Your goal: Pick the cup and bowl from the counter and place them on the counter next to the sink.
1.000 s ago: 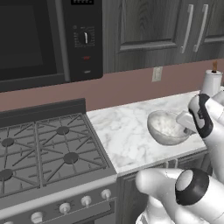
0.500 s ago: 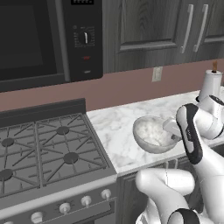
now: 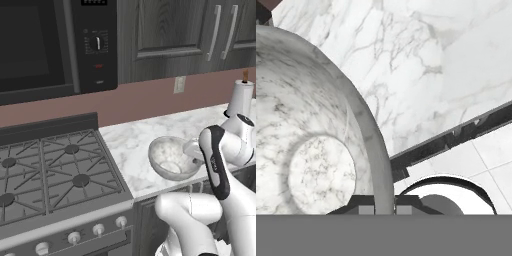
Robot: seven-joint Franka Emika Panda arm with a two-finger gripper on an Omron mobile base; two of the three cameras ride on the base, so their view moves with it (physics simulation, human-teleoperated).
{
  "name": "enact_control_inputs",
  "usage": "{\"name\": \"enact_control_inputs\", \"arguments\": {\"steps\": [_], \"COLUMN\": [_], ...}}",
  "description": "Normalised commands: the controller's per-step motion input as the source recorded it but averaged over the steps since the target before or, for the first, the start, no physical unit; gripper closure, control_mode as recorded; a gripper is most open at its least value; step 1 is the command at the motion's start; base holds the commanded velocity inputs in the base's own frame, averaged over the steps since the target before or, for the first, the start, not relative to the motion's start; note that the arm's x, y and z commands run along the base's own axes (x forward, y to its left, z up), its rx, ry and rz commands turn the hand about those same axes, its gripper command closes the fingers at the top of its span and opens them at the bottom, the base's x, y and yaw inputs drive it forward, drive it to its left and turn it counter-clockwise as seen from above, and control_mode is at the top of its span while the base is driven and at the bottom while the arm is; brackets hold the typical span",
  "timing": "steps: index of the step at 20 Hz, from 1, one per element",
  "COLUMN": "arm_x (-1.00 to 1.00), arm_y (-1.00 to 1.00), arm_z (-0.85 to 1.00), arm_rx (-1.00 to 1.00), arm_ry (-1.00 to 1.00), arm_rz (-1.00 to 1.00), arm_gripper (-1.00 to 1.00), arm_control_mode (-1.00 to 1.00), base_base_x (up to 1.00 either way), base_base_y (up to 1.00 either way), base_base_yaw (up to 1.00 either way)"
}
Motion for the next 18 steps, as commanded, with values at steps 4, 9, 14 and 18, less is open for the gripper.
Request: {"name": "enact_control_inputs", "arguments": {"steps": [4, 9, 14, 18], "arm_x": [0.0, 0.0, 0.0, 0.0], "arm_y": [0.0, 0.0, 0.0, 0.0], "arm_z": [0.0, 0.0, 0.0, 0.0], "arm_rx": [0.0, 0.0, 0.0, 0.0], "arm_ry": [0.0, 0.0, 0.0, 0.0], "arm_rz": [0.0, 0.0, 0.0, 0.0], "arm_gripper": [1.0, 1.0, 1.0, 1.0], "arm_control_mode": [-1.0, 1.0, 1.0, 1.0], "base_base_x": [0.0, -0.05, -0.93, -0.97], "base_base_y": [0.0, 0.04, 0.37, 0.54], "base_base_yaw": [0.0, 0.0, 0.0, 0.0]}}
